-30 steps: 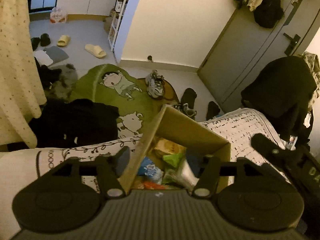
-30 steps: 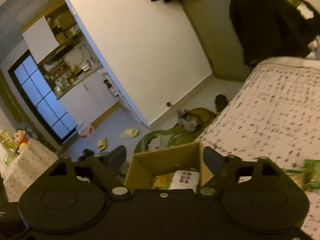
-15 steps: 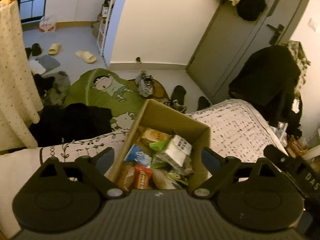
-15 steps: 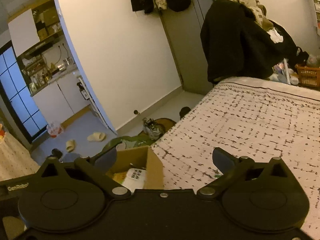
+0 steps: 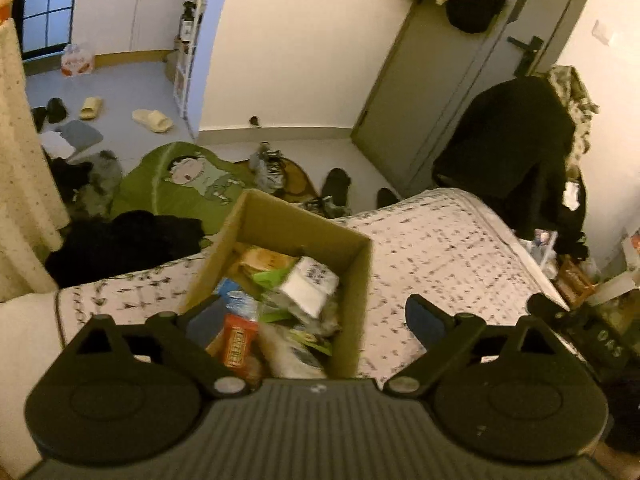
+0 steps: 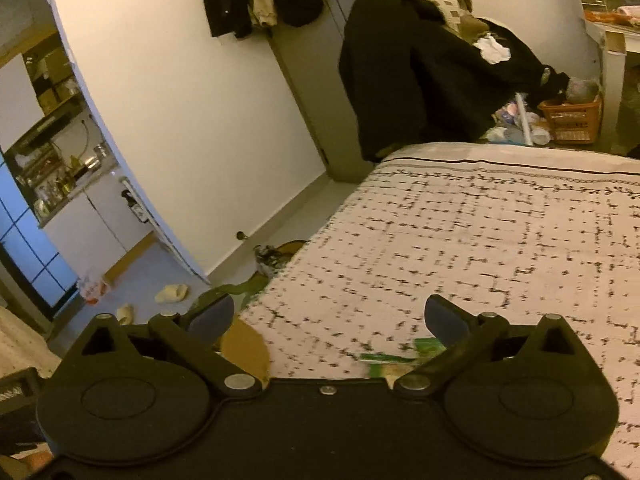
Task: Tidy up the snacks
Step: 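Withdraw both open grippers from the box toward the remaining packets, then grasp the clear green-striped cake packet with the left gripper while the right grasps the small green packet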
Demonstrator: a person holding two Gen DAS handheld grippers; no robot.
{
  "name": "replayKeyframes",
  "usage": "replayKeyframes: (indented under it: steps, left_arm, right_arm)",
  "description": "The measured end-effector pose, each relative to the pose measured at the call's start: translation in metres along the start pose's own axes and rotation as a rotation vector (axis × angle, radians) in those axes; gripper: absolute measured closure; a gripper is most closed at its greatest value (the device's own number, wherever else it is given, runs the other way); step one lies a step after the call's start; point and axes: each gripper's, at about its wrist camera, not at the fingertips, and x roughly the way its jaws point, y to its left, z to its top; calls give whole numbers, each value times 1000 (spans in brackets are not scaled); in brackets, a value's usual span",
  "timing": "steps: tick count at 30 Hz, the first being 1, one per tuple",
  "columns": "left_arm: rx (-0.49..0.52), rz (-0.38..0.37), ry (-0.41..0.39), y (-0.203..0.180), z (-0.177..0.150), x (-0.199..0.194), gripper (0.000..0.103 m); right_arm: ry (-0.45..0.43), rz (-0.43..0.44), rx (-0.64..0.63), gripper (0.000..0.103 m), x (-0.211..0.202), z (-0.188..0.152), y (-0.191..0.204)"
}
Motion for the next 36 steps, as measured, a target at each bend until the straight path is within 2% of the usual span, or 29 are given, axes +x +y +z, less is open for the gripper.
replayKeyframes:
  steps: [2,5,10,16,22,27,33,36]
  left_arm:
    - [15,-5,-19,-8,-5,1,8]
    - [26,-51,-32,-19,-11,3,9]
    - [52,-102,-18,-42,-22,13,11]
    - [36,-132,-2,-60,-34,32,11]
    - [54,-156,45,-82,-47,57,20]
    - [51,-192,106,-98,-58,80,35]
    - [41,-175,141,-104,-72,108,39]
    - [28,-161,162,-104,-75,123,41]
  right_arm:
    - [10,-1,13,2,2,-1,-7]
    - [29,-9,29,7,6,-2,-19]
    - [44,-33,103,15,10,-5,-49]
    - [51,-26,177,17,18,-12,-68]
    - [95,-4,206,23,35,-18,-80]
    - [133,7,289,32,51,-25,-98]
    - [226,12,283,35,87,-37,-96]
    - [256,0,298,49,103,-39,-97]
